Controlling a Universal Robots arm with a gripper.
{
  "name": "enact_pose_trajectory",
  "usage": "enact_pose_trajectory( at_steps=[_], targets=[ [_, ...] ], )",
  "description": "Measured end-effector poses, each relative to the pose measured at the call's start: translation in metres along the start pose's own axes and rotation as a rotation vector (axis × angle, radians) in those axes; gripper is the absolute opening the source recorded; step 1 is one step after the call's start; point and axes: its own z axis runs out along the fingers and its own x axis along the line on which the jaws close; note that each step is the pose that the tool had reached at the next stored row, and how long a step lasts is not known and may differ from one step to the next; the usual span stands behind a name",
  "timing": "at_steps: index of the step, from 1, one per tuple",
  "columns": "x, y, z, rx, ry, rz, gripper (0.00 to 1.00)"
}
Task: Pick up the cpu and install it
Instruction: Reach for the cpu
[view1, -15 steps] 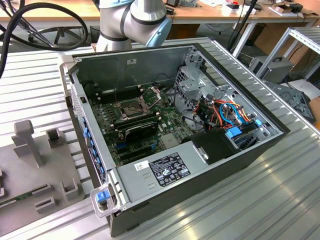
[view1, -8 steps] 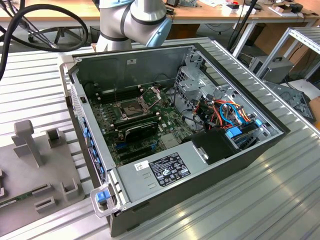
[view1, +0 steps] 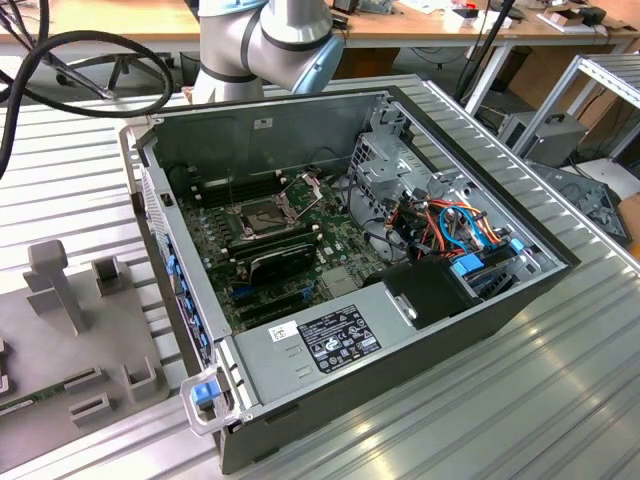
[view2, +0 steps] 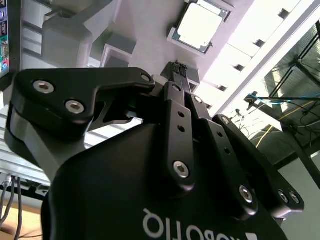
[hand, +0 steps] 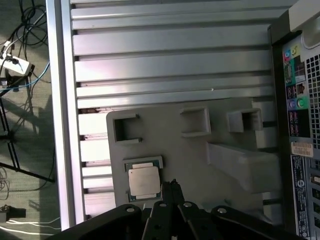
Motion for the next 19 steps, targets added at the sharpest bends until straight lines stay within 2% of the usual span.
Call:
enact_pose_trajectory(
  at_steps=[6,19],
  targets=[
    [0.0058,-0.0010,0.0115,0.0000,0.0000,0.000,0.11],
    [0.0061,-0.0011,0.0141,0.0000,0.0001,0.000,0.11]
  ],
)
